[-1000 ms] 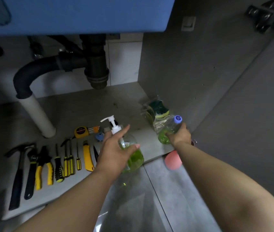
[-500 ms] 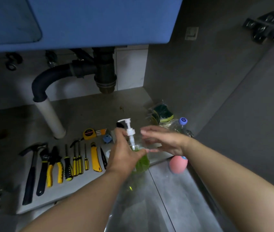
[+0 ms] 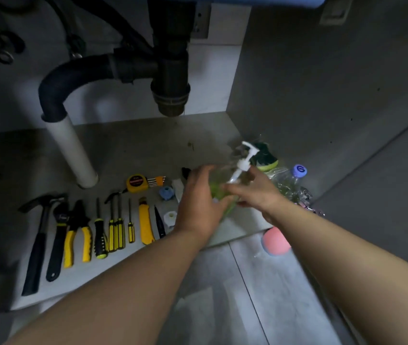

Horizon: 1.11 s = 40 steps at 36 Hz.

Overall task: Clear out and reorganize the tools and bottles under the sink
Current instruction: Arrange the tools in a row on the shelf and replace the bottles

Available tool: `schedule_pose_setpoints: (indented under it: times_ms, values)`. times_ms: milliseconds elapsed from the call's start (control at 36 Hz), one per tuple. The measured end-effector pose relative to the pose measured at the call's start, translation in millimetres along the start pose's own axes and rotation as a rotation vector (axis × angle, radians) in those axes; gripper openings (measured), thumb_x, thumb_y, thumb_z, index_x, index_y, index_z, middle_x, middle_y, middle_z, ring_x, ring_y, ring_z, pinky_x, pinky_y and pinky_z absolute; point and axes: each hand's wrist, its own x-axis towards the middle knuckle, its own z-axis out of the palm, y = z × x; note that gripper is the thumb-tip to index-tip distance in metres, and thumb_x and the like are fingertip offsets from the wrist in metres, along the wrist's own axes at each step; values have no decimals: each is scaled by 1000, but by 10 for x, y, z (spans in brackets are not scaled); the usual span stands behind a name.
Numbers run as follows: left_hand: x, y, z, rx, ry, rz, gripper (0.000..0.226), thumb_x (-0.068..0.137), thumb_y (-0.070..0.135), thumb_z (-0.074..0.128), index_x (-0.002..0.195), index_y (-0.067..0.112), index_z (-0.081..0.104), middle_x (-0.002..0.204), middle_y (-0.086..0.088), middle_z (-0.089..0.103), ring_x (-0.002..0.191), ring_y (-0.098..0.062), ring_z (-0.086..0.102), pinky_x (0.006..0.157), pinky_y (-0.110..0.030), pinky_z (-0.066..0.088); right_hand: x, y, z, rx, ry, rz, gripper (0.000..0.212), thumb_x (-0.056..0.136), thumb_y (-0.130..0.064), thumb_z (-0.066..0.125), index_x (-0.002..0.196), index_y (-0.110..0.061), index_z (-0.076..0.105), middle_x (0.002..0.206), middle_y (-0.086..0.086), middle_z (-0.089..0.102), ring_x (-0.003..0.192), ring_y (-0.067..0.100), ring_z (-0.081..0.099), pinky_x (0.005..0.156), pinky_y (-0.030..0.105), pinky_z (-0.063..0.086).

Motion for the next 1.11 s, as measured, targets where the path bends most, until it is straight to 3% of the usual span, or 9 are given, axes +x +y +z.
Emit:
schedule_pose_setpoints:
  times_ms: [56,167,389,556,694,833,889,1000,1111]
  values:
    - [97,-83,-29,-4,89,-85,49,82,17,81,125,23,58,130,-2,52,113,-18,57,92,-27,47,224,58,-35,-64,164,-15,62,65,-33,89,119,-25,61,108,-4,71,101,20,69,84,41,59]
    - [284,-261,-185,0,124,-181,15,91,9,67,103,17,65,119,-9,58,105,-23,62,83,-26,46,621,125,-69,-353,297,-89,63,69,-33,84,126,-27,59,114,-5,69,105,18,66,85,27,50]
    - [349,-495,-287,51,34,-172,14,94,11,62,96,25,64,115,-6,62,95,-14,59,77,-19,42,1013,284,134,-511,261,-30,82,72,-37,84,141,-17,45,136,9,55,127,29,50,108,37,43]
    - [233,-569,-268,50,-17,-185,14,95,8,61,96,21,66,114,-7,64,105,-19,61,93,-39,53,986,355,270,-529,229,-70,90,79,-28,80,153,-18,30,149,9,45,136,30,44,114,41,38]
    - [183,-553,-194,100,-16,-161,14,94,9,61,93,22,65,113,-6,62,103,-21,61,90,-38,52,669,417,213,-479,271,-43,82,83,-27,75,149,-7,30,146,21,45,129,37,49,105,41,44]
    - [55,-508,11,157,-157,-100,13,93,9,61,96,21,65,108,-5,60,100,-21,61,86,-30,48,-58,800,-72,-602,145,-74,14,89,-30,66,91,-16,61,76,4,66,78,28,64,66,29,42]
    - [-22,-472,106,177,-204,-56,16,91,9,62,91,25,65,104,-1,57,96,-18,60,81,-25,43,-323,1010,-236,-711,192,-61,24,89,-36,62,74,-18,55,62,-4,57,70,27,61,62,30,42]
    - [-152,-397,258,184,-332,-14,21,87,5,63,93,25,67,105,-1,56,95,-17,60,89,-31,49,-663,1267,-592,-779,455,8,16,86,-36,57,94,-26,49,69,-9,56,66,33,53,60,33,38]
    - [-246,-313,339,203,-437,35,21,87,6,62,98,23,67,101,-2,54,101,-17,56,94,-34,48,-706,1353,-847,-819,586,142,32,90,-42,59,110,-23,42,96,15,69,85,42,66,64,39,42]
